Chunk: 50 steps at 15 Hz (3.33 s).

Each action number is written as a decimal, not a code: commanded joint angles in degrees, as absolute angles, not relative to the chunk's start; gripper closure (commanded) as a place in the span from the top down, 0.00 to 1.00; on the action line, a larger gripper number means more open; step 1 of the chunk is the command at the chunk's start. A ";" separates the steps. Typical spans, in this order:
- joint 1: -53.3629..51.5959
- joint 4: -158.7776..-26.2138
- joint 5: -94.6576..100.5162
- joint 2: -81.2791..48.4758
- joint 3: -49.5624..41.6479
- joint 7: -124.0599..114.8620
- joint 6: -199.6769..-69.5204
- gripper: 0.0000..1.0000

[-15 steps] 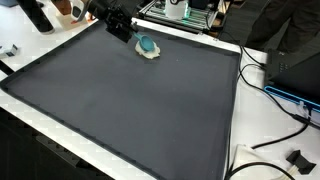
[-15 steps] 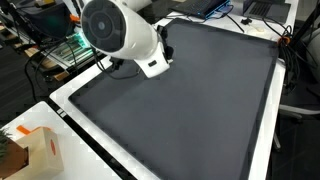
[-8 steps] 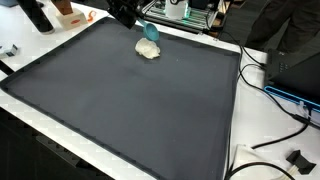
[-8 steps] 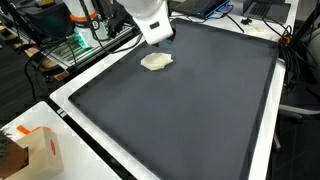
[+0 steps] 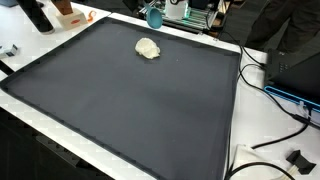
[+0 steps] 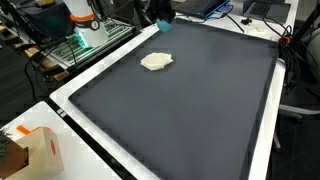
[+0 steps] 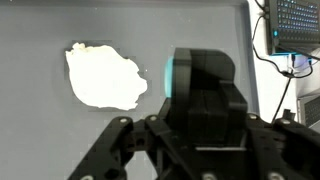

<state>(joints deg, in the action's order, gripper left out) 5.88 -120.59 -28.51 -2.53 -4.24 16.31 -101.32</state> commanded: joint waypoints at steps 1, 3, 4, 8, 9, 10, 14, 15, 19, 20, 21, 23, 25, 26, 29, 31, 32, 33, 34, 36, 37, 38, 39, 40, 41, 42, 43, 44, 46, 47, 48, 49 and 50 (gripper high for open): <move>4.31 -122.33 -23.49 1.04 -3.48 7.34 -103.00 0.25; 3.62 -122.16 -20.64 1.84 -2.86 2.91 -103.31 0.25; 3.28 -122.02 -19.14 2.10 -2.55 0.83 -103.33 0.25; 2.24 -121.71 -14.17 2.73 -1.46 -5.63 -103.00 0.25; 2.04 -121.70 -13.26 2.85 -1.24 -6.67 -102.88 0.25; 1.85 -121.72 -12.48 2.98 -1.04 -7.67 -102.77 0.25; 1.74 -120.45 -13.51 1.64 -0.98 -6.68 -102.08 0.50; 1.68 -120.45 -13.47 1.69 -0.92 -6.76 -102.08 0.50; 1.68 -120.45 -13.42 1.75 -0.90 -6.78 -102.08 0.50; 1.68 -120.45 -13.42 1.75 -0.90 -6.78 -102.08 0.25; 1.48 -120.75 -10.87 1.86 -0.57 -8.92 -102.95 0.25; 0.89 -121.33 -3.81 2.08 0.31 -13.28 -104.71 0.25; 0.35 -121.60 2.28 1.75 1.05 -16.83 -105.72 0.25; -0.03 -121.72 5.48 1.59 1.45 -18.77 -106.13 0.25; -1.23 -121.86 14.74 0.47 2.65 -26.21 -105.91 0.25; -1.97 -121.67 20.44 -0.82 3.11 -32.07 -105.13 0.25; -2.31 -121.59 23.12 -1.44 3.25 -35.09 -104.77 0.25; -2.61 -121.60 25.68 -2.13 3.24 -38.08 -104.57 0.25; -2.97 -121.65 28.39 -2.81 3.19 -41.01 -104.33 0.25; -3.64 -121.66 33.43 -4.24 2.96 -46.90 -103.45 0.25; -3.93 -121.76 35.78 -4.93 2.86 -49.91 -102.98 0.25; -4.14 -121.82 37.61 -5.77 2.76 -52.37 -102.39 0.25; -4.33 -121.83 39.12 -6.59 2.68 -54.72 -101.82 0.25; -4.47 -121.69 40.12 -7.51 2.62 -56.32 -100.97 0.25; -4.53 -121.61 40.85 -8.51 2.50 -57.93 -100.43 0.25; -4.59 -121.47 41.22 -9.42 2.39 -59.28 -99.82 0.25; -4.63 -121.17 41.26 -10.52 2.25 -60.63 -98.84 0.25; -4.78 -120.85 41.97 -11.54 2.06 -62.33 -97.65 0.25; -5.01 -120.18 42.96 -13.69 1.70 -64.91 -95.32 0.25; -5.12 -119.92 43.36 -14.59 1.59 -65.94 -94.37 0.25; -5.20 -119.61 43.83 -15.62 1.48 -67.00 -93.34 0.25; -5.30 -119.28 44.32 -16.52 1.38 -67.92 -92.49 0.25; -5.42 -118.90 44.97 -17.50 1.29 -68.77 -91.78 0.25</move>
